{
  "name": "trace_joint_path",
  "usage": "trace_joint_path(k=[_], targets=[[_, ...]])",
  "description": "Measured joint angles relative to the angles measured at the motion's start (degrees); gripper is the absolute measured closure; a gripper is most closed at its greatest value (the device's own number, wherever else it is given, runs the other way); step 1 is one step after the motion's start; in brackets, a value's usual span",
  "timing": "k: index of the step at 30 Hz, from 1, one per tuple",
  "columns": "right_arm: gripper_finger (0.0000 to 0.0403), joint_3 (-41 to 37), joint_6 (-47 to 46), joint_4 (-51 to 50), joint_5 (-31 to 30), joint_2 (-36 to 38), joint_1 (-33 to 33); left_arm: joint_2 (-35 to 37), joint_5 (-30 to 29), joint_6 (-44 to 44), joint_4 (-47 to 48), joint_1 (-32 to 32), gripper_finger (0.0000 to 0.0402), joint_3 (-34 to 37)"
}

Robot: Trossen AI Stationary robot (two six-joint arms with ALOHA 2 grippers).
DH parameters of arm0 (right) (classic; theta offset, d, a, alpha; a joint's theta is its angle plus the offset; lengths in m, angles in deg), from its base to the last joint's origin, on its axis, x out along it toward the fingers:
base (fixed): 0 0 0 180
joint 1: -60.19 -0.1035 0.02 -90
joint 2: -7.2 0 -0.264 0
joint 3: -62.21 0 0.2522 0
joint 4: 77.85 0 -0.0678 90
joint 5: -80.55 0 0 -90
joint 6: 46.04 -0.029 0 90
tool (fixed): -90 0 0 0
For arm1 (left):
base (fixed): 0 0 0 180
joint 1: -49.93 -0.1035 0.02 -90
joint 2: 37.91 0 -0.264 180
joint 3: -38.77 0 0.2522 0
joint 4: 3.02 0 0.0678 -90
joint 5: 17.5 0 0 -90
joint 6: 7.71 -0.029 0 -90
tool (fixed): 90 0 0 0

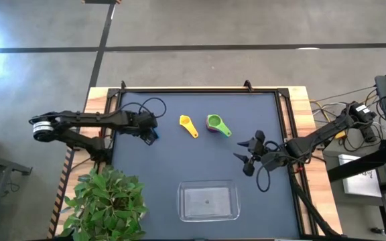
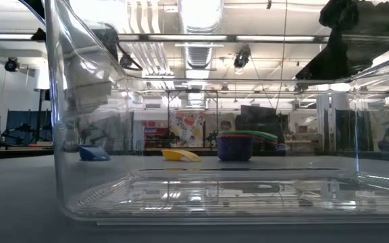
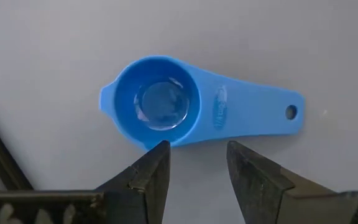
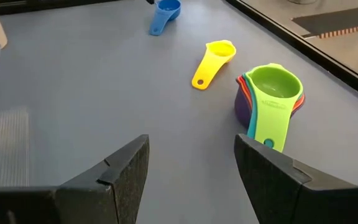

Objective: Nest measuring cups in basket
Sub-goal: Stack the blue measuring cup on top of the green measuring cup

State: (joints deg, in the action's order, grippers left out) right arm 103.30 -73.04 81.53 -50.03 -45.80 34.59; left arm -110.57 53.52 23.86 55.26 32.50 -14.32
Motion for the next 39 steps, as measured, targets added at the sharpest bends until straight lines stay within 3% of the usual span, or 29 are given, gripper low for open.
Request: trace_joint_path(k=[13,21,27,35,39], targets=[[0.0179,0.0,0.0,0.1,0.0,-0.3,0.0,-11.0,-0.1,-2.3,-3.6,0.0,0.0187,-0.2],[0.0179,0.0,0.0,-0.1,0.0,-0.9,0.0,-14.8,-0.3,-2.5,-4.4,0.0,0.0184,-0.5],[0.0179,0.0,0.0,0.0,0.0,-1.0,0.0,-13.7,0.4,-2.6,-4.6,0.0,0.0234,-0.8],[0.0179,0.0,0.0,-0.1,0.0,-1.1,0.0,-14.3,-0.6,-3.4,-4.9,-0.1,0.0385,-2.3],[0.0179,0.0,-0.3,0.0,0.0,-1.1,0.0,-14.3,-0.6,-3.8,-4.4,-0.1,0.0394,-3.6]])
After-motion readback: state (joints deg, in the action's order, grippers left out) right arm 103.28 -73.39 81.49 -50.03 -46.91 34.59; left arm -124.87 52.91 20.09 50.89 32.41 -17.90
